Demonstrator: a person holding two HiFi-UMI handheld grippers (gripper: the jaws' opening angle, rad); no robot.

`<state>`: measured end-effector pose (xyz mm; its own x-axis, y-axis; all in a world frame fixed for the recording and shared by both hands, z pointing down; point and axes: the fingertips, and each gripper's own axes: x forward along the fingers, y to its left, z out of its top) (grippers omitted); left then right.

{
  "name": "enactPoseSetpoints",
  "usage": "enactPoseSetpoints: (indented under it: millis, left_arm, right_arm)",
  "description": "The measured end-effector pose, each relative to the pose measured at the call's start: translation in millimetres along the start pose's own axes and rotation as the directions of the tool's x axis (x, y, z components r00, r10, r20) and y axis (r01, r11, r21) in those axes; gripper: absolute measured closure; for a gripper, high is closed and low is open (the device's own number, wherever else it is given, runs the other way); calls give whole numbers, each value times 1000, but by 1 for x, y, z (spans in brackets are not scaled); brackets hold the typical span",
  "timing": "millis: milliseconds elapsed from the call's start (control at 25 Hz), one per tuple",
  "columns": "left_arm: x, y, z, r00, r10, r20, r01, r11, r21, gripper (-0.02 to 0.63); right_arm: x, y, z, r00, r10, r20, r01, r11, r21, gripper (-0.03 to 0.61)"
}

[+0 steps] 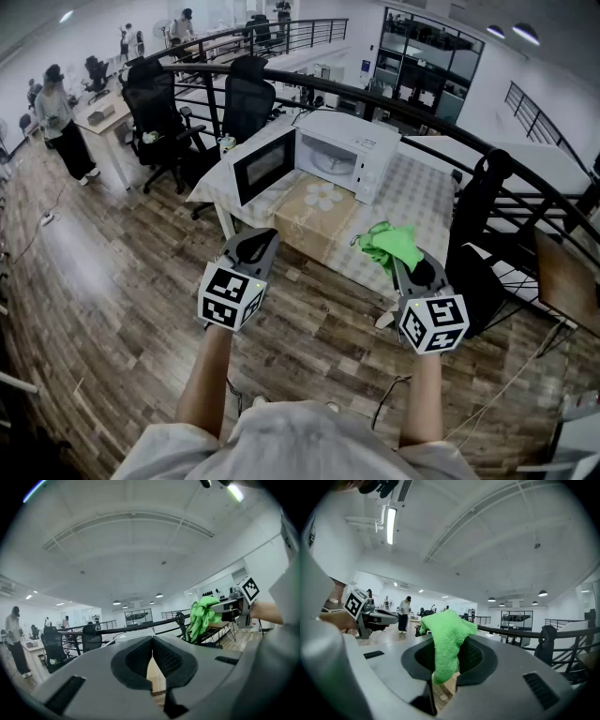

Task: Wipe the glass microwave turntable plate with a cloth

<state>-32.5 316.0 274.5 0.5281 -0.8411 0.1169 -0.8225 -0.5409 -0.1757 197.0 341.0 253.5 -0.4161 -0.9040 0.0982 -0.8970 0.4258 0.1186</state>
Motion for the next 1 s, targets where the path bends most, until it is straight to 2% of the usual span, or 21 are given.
enactPoseSetpoints:
  millis: [360,480,640,840,1000]
  left_arm:
    - [-2,46,-14,1000,-12,9,12,1000,-27,595]
    - [-6,67,-22,999,-33,-3,33,999,-19,595]
    - [-6,92,-24,998,-63,8,63,998,2,595]
    - [24,114,-26,998,-57,26,57,998,-5,597]
    - [72,120,-24,998,-53,18,53,999,-2,597]
  right_arm:
    - [38,37,-1,1000,7,-10,-8,1000,-17,491]
    - [54,59,0,1000,11,-10,-11,1000,19,492]
    - [72,73,4,1000,-25,9,25,998,52,491]
    - [106,63,-6,1000,-4,-17,5,996,87,491]
    - [141,25,-5,1000,5,-21,-4,998,67,491]
